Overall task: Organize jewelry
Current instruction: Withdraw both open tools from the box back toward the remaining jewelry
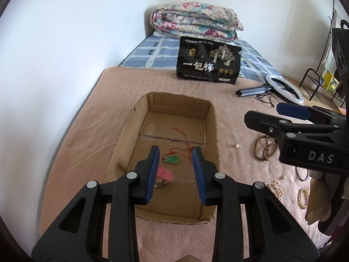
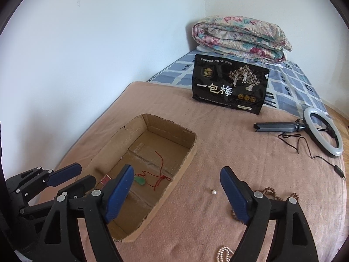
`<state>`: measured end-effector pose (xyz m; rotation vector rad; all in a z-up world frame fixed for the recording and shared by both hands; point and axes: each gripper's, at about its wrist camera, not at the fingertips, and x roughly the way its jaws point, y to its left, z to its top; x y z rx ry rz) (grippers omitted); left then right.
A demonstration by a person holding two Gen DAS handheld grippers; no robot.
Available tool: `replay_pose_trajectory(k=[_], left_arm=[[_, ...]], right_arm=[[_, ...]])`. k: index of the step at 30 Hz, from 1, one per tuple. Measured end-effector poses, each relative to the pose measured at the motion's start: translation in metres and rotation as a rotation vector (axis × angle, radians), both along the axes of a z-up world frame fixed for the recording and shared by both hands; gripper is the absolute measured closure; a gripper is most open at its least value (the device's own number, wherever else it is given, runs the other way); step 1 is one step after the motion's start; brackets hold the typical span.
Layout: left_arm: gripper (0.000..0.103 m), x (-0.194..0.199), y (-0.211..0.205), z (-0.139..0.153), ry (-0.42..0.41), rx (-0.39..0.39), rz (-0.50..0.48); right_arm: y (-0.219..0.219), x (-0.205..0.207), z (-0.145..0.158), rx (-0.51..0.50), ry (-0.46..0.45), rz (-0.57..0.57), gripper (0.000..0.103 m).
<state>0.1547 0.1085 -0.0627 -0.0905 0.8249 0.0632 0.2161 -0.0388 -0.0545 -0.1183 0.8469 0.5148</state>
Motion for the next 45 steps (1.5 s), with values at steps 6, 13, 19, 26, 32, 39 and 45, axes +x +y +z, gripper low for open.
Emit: replay_pose_trajectory(k=[6,13,19,26,32,39,45], left_arm=[[0.072,-0.004,-0.018,0.01,-0.036,0.011,-0.038],[0.053,-0.005,-0.037,0.013,-0.051,0.006,-0.097],[0.053,-0.006,-0.048,0.012,-0.035,-0.006,-0.129],[0.053,-0.004,-0.067,0.008,-0.016,-0.016,-0.174],[0.053,0.0,-0.086,0.003,-0.002,-0.024,-0.214],[0.053,0.005,-0.106,-0.007,0.025,-0.018,-0.265],[0.052,0.008,-0.118,-0.016,0.055,-0.015,-0.304]], right_arm=[[-0.024,-0.009,0.011,-0.019,-0.017,-0.009,0.008],[-0.075,-0.023,0.026,-0.057,-0.049,-0.077,0.001],[-0.134,-0.026,0.029,-0.045,-0.024,-0.179,0.0],[-0.198,-0.028,0.012,-0.019,-0.001,-0.325,0.0],[-0.23,-0.026,-0.003,-0.053,0.017,-0.384,0.0],[-0.243,-0.024,-0.022,-0.094,0.061,-0.374,0.0],[-0.248,-0.022,-0.04,-0.123,0.103,-0.369,0.0]])
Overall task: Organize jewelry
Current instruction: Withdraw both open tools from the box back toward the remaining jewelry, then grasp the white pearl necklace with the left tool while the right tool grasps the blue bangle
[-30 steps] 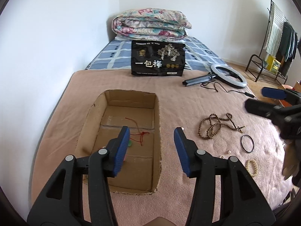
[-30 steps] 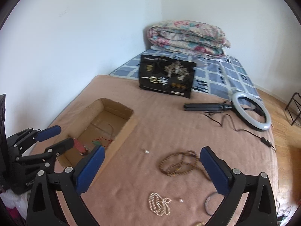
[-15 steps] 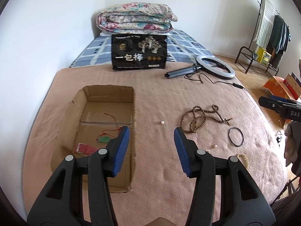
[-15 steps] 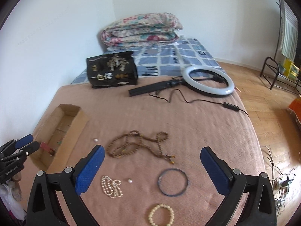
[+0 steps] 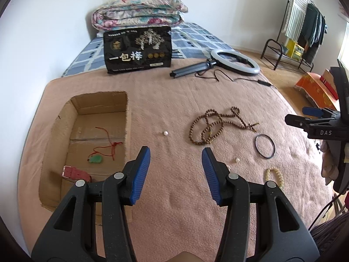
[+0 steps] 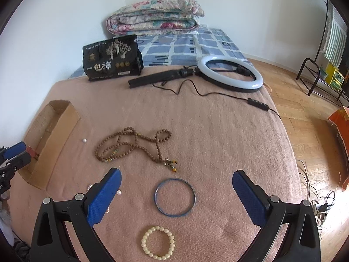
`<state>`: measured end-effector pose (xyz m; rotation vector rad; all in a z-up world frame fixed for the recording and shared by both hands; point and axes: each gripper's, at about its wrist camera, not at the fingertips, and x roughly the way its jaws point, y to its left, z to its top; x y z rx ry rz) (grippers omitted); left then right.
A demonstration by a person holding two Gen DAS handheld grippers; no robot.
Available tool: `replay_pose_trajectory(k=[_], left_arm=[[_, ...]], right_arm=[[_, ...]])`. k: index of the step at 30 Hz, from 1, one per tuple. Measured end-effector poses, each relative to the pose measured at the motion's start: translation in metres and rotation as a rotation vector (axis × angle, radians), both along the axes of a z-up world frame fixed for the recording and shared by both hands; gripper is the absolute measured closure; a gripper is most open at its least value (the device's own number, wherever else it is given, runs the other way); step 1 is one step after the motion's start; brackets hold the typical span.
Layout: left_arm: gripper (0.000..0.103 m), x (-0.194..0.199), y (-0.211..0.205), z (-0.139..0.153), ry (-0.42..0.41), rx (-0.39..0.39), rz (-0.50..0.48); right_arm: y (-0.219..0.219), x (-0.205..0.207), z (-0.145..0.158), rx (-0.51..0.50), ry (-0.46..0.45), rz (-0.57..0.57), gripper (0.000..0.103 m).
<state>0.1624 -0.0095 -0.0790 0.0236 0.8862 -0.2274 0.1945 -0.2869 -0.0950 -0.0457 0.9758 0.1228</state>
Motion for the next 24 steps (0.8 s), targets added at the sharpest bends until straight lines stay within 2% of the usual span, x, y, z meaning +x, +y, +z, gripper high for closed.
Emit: replay_pose_trajectory(k=[4,13,24], left_arm=[[0.046,0.001,-0.006,-0.005,0.019,-0.012,-0.018],[0.046,0.001,-0.029,-0.021,0.083,-0.017,-0.073],[0.046,0.0,-0.049,-0.059,0.236,-0.071,-0.094]], right_arm=[[-0.003,0.002,-0.011,0.003,0.032,0.005,0.0],[-0.003,0.005,-0.036,-0.01,0.107,0.02,0.0],[-0.002,0.006,-0.057,-0.016,0.159,0.042,0.0]])
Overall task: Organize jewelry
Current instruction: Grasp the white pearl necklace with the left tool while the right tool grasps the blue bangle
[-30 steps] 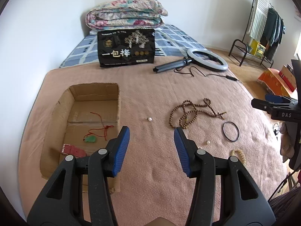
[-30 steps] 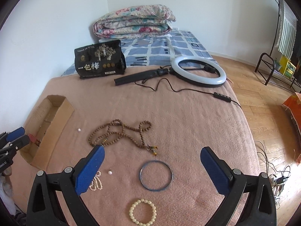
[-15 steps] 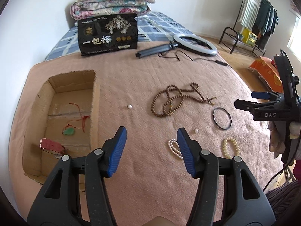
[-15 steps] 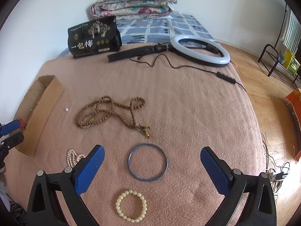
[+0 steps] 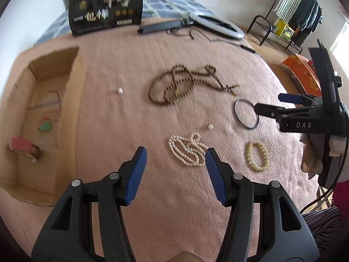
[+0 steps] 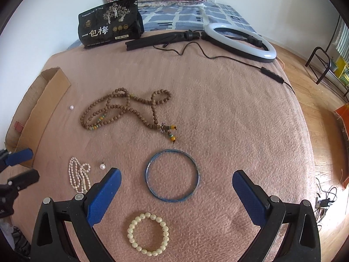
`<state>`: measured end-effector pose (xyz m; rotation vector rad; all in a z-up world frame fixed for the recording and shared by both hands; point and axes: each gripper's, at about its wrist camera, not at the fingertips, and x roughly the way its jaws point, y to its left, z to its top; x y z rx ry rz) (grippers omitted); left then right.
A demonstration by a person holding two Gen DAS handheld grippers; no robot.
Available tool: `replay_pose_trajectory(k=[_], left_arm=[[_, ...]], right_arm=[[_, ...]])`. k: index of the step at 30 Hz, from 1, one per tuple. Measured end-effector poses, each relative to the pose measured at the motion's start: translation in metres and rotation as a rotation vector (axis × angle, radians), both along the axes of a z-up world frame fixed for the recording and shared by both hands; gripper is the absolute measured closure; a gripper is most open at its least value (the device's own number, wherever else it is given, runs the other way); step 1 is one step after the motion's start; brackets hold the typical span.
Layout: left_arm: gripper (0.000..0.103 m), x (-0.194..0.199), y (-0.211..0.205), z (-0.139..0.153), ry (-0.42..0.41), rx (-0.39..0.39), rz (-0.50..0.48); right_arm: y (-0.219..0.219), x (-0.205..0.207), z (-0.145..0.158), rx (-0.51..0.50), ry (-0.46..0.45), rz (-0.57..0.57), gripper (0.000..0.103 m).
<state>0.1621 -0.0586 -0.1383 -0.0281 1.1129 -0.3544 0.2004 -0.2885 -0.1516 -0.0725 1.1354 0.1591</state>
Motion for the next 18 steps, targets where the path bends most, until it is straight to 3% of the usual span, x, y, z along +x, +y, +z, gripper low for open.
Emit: replay_pose_trajectory(k=[7,18], left_arm=[[0.046,0.003,-0.011,-0.02,0.073,-0.032,0.007],[0.046,0.021,-0.014,-0.046,0.181,-0.097,0.104]], right_arm=[[-0.002,0.001,-0.007,-0.018,0.011,-0.003,0.0],[-0.001,0.002,-0.015,-0.029,0.022,0.009,0.0]])
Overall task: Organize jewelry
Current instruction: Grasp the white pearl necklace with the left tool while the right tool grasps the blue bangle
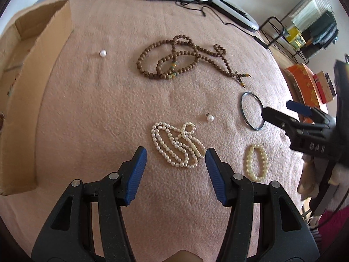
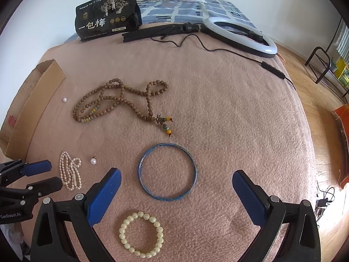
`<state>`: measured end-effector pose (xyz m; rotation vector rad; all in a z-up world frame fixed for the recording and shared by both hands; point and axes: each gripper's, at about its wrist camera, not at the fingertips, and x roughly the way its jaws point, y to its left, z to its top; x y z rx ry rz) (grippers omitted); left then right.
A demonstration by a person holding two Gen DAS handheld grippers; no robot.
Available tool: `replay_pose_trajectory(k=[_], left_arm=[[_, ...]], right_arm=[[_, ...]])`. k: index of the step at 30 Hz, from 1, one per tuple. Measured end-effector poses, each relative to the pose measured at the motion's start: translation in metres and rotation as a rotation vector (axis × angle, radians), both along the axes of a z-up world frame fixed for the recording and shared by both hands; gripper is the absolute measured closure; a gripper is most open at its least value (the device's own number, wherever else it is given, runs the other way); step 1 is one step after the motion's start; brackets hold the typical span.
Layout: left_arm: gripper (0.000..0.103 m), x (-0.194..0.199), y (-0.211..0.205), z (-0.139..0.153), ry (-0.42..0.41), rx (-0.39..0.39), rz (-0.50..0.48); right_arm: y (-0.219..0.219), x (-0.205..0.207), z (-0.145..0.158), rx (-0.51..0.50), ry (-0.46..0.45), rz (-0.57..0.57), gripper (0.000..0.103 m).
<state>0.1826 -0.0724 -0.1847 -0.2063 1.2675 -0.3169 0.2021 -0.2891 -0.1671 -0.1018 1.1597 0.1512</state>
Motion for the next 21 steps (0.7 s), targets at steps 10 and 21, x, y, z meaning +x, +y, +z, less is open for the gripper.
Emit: replay_pose_trajectory(k=[10,21], left_arm=[[0.04,0.012,-0.004,-0.013,0.014,-0.036,0.063],[0.05,0.003,-0.04,-0.019,-0.112,0.207,-0.006]], right_arm=[[-0.004,0.007,-0.01,0.034,0.024,-0.021,0.0],[0.001,0.011,-0.019,0.038,0.049,-0.014,0.0]])
